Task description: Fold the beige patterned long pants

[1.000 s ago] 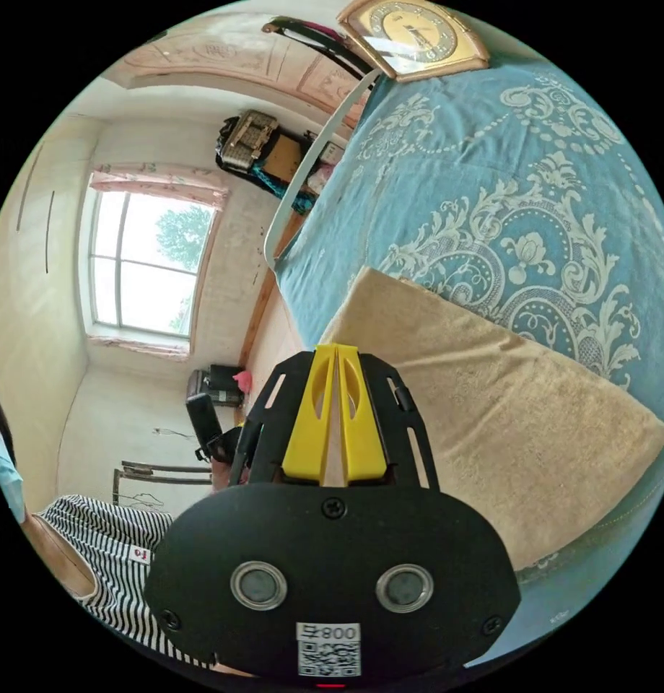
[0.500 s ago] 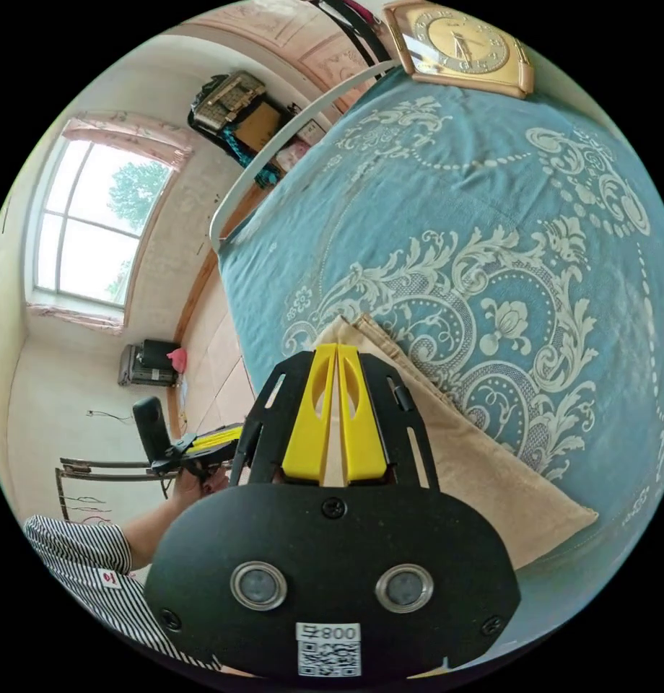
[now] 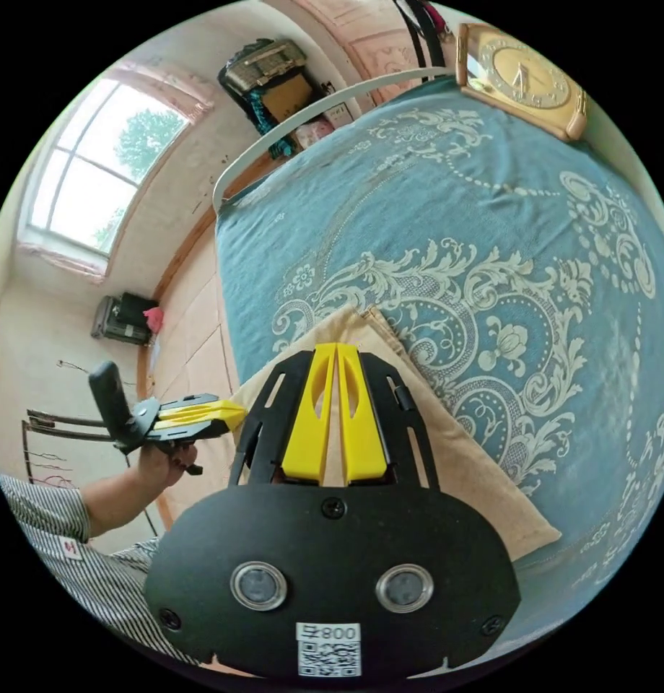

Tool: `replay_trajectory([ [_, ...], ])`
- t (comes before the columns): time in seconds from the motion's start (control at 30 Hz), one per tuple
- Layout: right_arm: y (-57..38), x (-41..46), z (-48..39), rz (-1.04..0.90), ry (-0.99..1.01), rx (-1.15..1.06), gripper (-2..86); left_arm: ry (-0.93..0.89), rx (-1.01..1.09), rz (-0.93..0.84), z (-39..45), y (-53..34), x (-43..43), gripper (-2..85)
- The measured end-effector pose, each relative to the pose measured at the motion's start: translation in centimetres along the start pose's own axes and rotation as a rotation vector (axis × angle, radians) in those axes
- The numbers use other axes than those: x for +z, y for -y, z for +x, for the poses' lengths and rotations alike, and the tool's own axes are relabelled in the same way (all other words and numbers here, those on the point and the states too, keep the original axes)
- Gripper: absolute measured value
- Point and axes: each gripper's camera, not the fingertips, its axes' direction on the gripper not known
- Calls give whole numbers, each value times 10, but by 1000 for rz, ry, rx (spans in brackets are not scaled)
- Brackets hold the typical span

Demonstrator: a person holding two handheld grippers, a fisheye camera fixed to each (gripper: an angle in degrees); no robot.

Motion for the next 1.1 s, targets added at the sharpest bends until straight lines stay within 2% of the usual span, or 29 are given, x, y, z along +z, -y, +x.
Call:
replay_trajectory([
  [0.1,-34,-33,17,73,148,-12,7,-186,-74,97,-13,-23,-12,45],
  [0.17,-70,-55,30,135,194,8,12,-269,-101,89,-16,-42,-10,71],
  [0.33,-208,-60,85,151,344,281,52,-387,-148,-118,-9,-93,35,104],
  [0.5,-294,-26,108,132,536,503,69,-557,-159,-258,18,-108,96,121],
  [0.77,-335,-11,117,156,592,547,52,-615,-240,-372,40,-114,151,105],
  [1.1,-398,-17,143,247,766,621,110,-676,-269,-349,48,-125,142,69],
])
